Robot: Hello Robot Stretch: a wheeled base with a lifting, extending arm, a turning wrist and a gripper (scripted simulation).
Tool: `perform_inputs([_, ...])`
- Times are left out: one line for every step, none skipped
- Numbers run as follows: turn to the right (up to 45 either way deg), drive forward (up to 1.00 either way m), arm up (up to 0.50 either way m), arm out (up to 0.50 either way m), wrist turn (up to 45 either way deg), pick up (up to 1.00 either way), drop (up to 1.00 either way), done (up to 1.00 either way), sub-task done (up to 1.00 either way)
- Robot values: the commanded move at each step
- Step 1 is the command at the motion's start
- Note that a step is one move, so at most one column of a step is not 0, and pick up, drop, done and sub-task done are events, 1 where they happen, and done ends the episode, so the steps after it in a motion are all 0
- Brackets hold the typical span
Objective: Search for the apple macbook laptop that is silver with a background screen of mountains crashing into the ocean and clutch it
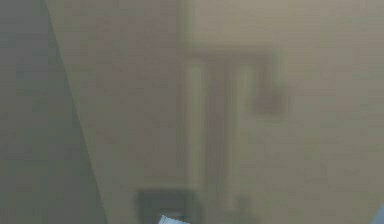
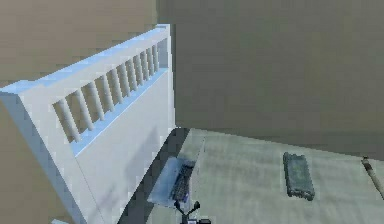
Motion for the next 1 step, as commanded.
perform_inputs([0.0, 0.0, 0.0, 0.0, 0.0, 1.0, 0.0, 0.0, 0.0])
